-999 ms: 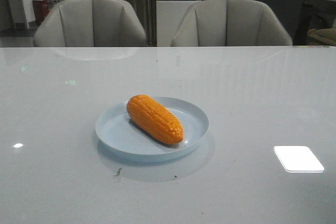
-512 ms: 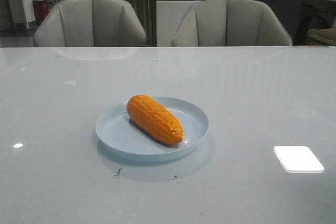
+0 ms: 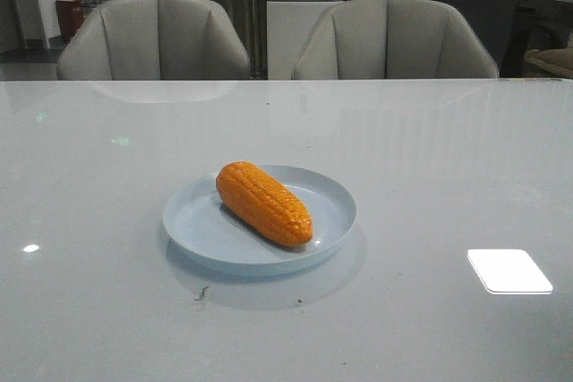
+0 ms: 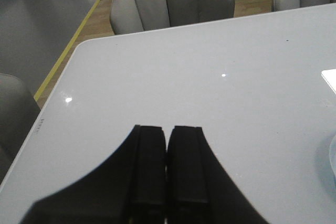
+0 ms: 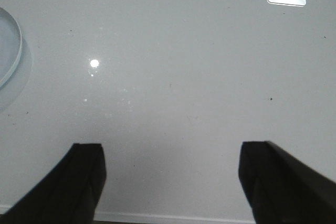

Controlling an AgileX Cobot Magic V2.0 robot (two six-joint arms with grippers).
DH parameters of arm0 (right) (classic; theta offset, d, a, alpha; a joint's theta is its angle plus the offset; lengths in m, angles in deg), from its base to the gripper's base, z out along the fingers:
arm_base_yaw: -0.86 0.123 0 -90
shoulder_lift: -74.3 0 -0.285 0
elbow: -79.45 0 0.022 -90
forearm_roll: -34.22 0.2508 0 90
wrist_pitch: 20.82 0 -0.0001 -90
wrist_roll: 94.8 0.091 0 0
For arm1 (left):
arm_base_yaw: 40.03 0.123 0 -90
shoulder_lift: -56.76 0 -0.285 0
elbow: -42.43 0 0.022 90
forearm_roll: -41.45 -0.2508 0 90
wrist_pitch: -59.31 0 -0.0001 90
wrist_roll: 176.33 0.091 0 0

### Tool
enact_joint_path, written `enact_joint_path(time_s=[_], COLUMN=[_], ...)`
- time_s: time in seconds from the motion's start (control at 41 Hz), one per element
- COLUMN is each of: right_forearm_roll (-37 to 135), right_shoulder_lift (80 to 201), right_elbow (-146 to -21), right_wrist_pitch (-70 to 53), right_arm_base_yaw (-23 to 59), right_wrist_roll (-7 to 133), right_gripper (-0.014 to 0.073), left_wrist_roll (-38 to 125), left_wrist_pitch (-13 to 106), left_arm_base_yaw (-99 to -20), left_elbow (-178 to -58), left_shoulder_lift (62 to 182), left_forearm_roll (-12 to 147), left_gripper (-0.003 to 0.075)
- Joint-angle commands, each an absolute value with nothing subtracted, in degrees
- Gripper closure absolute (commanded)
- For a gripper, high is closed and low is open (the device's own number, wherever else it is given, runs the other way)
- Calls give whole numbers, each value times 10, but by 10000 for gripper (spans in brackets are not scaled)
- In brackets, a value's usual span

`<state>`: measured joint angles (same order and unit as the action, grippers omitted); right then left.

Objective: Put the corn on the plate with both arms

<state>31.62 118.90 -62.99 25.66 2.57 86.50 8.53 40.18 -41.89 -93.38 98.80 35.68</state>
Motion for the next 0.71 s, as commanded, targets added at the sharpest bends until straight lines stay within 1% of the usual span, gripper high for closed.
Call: enact_joint_path(time_s=[0.0,0.097,0.195,0.268,0.341,0.609,0.658,0.682], right_forearm_roll=[311,311,311,311,311,311,311,311], right_shoulder_lift=[1188,1188,1188,1188,1188,1188,1189,1189], right_elbow=[-646,-646,-646,-646,-646,-646,-646,-646], right_wrist_pitch=[217,217,217,217,217,217,216,218], right_arm_base_yaw=[25,25,25,25,25,25,25,25], right_wrist_roll=[866,866,866,866,866,866,866,866], right_gripper=[-29,-29,-29,-29,-29,-29,-29,-29], left_wrist_roll=[79,79,79,79,79,79,79,79], left_wrist_pitch=[491,606,767,835,862,858,865,845], left_arm_base_yaw=[-417,-417,-417,-417,-417,-417,-417,-417], left_elbow=[-923,-847,-754,-703,-667,-585,-578,-579], left_shoulder_lift=[958,911,843,798,760,630,634,636], left_forearm_roll=[360,360,360,360,360,362,362,362], left_gripper=[626,626,625,626,626,625,626,626])
